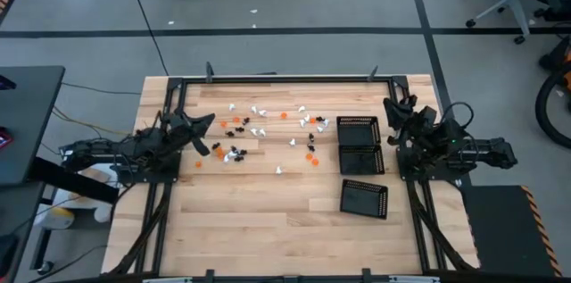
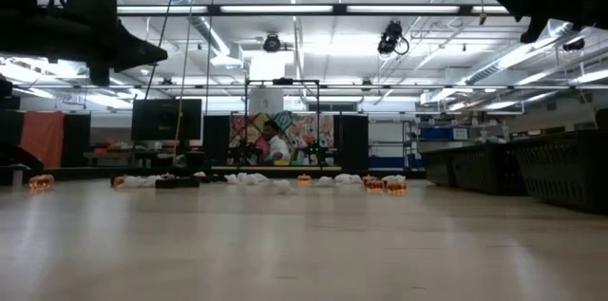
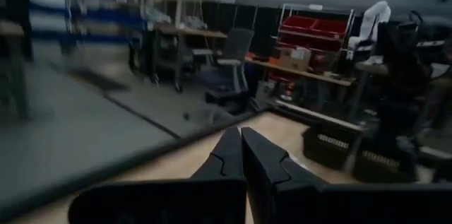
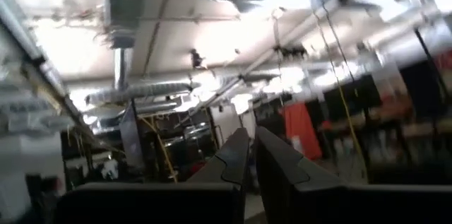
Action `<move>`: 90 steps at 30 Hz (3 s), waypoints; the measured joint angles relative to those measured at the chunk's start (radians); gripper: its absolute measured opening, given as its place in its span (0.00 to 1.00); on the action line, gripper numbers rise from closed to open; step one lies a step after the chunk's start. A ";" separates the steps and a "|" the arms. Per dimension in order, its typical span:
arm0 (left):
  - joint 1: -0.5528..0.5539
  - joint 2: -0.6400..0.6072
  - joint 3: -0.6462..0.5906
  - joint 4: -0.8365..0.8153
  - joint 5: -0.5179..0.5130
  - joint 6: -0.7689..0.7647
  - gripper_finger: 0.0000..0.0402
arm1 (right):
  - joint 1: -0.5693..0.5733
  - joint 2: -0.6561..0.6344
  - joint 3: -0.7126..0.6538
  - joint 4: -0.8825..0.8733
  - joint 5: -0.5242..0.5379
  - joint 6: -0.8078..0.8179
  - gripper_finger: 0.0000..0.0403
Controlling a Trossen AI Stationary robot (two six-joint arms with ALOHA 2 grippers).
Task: Sort Halloween decoration
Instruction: Put the orange pumpkin toy into the top black bin
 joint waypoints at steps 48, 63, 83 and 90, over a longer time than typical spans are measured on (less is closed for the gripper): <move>0.004 0.030 0.023 0.111 0.215 0.008 0.00 | -0.011 0.546 0.243 -0.243 -0.109 0.132 0.06; 0.139 0.294 0.196 0.043 0.215 0.013 0.00 | -0.014 1.014 0.511 -0.187 -0.153 0.052 0.08; 0.262 0.578 0.223 0.168 0.231 0.144 0.27 | -0.168 1.330 0.760 -0.375 -0.321 -0.047 0.36; 0.304 0.662 0.296 0.184 0.235 0.196 0.39 | -0.205 1.400 0.771 -0.408 -0.327 -0.050 0.40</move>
